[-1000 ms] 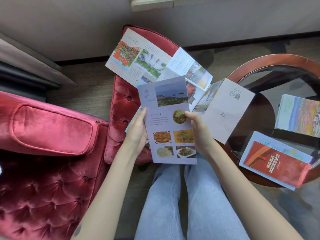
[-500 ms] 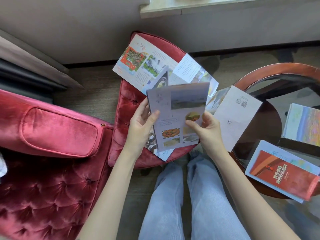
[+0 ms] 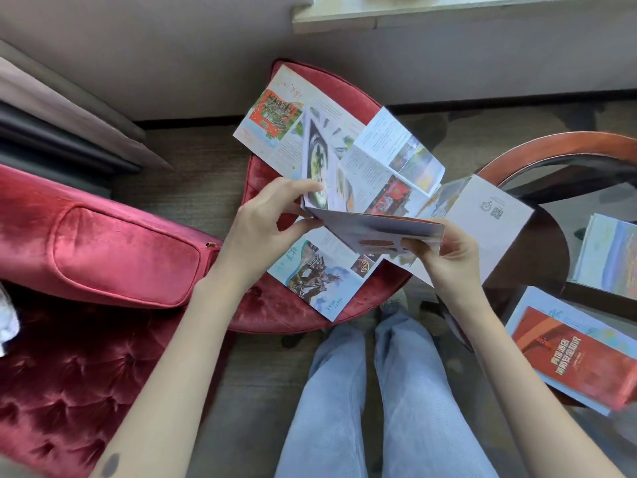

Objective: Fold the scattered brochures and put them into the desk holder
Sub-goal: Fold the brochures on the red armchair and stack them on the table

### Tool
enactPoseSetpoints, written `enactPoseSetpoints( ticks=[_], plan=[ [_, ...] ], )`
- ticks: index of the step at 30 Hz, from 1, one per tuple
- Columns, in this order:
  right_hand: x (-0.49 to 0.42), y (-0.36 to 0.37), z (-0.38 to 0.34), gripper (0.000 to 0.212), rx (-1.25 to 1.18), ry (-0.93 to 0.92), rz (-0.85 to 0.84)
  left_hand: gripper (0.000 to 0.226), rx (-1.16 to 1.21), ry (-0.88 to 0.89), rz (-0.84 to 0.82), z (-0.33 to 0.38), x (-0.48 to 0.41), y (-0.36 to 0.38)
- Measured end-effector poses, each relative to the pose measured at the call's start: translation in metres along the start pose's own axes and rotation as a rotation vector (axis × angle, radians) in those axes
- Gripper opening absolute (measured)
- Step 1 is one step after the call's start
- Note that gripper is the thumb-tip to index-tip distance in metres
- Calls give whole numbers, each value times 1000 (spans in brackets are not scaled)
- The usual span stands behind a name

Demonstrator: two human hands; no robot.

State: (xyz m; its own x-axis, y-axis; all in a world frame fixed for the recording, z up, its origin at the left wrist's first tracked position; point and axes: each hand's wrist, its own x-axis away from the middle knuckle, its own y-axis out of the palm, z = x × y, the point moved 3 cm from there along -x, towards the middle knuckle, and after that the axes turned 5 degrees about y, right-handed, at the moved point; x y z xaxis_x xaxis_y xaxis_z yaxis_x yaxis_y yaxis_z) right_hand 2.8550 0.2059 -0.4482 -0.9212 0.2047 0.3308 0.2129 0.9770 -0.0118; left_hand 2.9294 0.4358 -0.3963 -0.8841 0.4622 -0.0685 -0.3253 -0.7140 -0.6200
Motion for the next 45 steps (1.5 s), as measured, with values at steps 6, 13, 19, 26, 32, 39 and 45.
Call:
enactPoseSetpoints(
  ticks=[6,13,19,26,32,39,45],
  plan=[
    [9,1,-7,43,288,-93,-129,25,-168,24,296,8,7,-1],
    [14,3,-28,61,507,213,-608,22,-204,-44,322,13,12,8],
    [9,15,-61,57,459,228,-749,32,93,-331,490,11,21,12],
    [15,28,-68,73,445,292,-874,21,210,-421,529,22,26,20],
    [5,41,-59,79,579,217,-640,36,379,-491,500,35,32,34],
    [10,67,-47,94,748,49,-568,75,375,-564,523,45,42,37],
    [19,65,-35,81,721,77,-473,75,223,-553,439,47,41,35]
  ],
)
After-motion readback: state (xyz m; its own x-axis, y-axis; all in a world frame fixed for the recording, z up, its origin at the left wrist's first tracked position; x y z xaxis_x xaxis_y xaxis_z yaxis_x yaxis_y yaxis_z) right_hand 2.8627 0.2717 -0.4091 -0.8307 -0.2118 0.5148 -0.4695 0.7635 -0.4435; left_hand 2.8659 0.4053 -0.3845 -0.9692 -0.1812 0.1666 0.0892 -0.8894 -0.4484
